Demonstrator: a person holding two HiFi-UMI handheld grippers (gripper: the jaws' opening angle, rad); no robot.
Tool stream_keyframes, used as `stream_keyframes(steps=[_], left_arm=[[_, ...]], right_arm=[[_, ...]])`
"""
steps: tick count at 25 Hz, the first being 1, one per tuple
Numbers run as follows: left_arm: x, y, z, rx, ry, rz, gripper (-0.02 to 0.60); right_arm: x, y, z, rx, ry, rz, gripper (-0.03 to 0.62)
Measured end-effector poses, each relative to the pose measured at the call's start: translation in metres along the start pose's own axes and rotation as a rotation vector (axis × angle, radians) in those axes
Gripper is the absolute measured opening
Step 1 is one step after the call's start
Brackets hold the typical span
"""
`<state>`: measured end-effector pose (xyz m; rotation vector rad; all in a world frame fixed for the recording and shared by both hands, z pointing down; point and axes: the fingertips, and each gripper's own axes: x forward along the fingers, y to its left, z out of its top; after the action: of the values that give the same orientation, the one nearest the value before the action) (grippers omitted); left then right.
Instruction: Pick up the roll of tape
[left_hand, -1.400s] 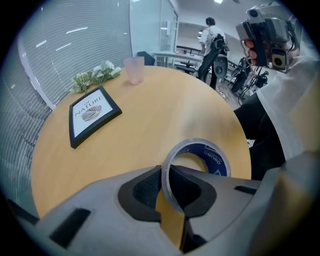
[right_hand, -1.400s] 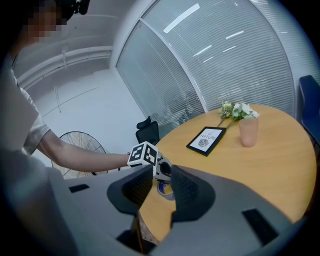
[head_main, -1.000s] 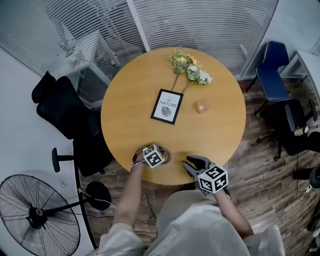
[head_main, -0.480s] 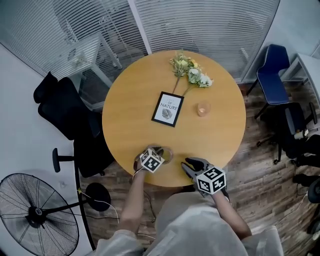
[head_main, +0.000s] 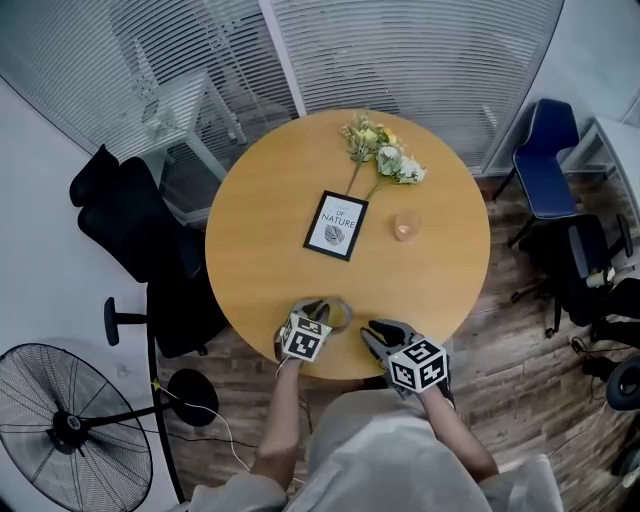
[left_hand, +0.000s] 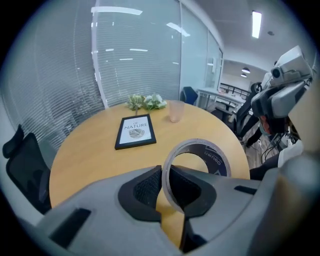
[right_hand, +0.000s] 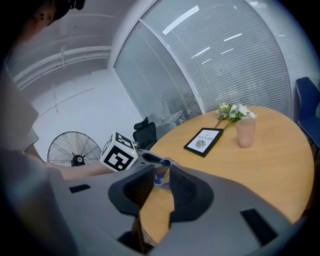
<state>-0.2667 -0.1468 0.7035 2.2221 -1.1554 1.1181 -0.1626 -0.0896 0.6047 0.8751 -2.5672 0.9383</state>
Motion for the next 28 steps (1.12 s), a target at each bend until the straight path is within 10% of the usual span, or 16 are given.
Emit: stream_keyframes(steps=[17, 28], left_arm=[[-0.052, 0.001, 0.036, -0.285, -0.241, 0.065, 0.048], [-0.078, 0.003, 0.05, -0.327, -0.32, 0.113, 0.048]], right_arm=[[-0.004, -0.016, 0.016, 0.005, -0.067, -0.07, 0.08], [-0.014, -0.03, 0.025, 0.005, -0.121, -0.117, 0.021]])
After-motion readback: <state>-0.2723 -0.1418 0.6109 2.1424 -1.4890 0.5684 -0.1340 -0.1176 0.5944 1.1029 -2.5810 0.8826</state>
